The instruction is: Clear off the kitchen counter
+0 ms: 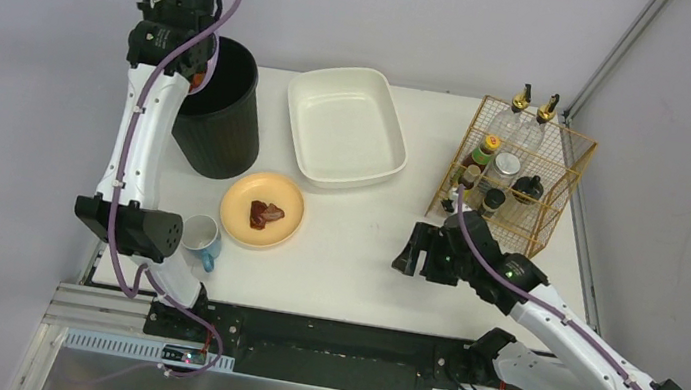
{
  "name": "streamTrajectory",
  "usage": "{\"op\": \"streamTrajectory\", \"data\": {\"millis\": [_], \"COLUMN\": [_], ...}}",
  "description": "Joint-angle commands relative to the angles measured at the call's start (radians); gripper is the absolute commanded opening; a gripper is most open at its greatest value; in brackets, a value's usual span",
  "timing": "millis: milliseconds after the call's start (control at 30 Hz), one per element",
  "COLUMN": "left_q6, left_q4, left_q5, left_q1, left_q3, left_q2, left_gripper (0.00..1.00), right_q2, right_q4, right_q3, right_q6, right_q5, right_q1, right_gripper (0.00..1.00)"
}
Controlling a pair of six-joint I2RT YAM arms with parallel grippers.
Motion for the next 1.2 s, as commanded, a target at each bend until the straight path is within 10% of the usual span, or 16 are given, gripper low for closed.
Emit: {"op": "streamTrajectory", "data": {"millis": [0,200,433,933,1167], "left_q6": [0.152,0.521,1.265,1.525,1.321], "left_q4": [0.195,0.633,1.529,1.729,1.433], "left_q5": [-0.207,-0.361,-0.43,-0.473,-0.522], "left_q1": [-0.06,-0.175,-0.27,-0.349,-0.4], "left_q3": [-0.035,-0.25,-0.505,-0.318,-0.197], "left_q2": [-0.025,-0.063,-0.035,0.034,0.002], "left_gripper": [0.0,0.0,0.0,0.0,0.0], "right_q2": [-0.025,-0.032,-0.05,-0.071,-0.066], "right_q4": [0.016,0.025,0.029,0.024,0.036], "right_q3": [-0.005,-0.017,-0.033,-0.045,-0.044], "right_q6": [0.002,0.006,0.008,-0.005,-0.01], "right_q5": [-0.019,-0.028,-0.03,-0.048,-0.061], "right_q1": [0.005,0.005,0.005,0.005,0.004], "right_gripper": [0.77,0.78,0.77,0.78,0.78]}}
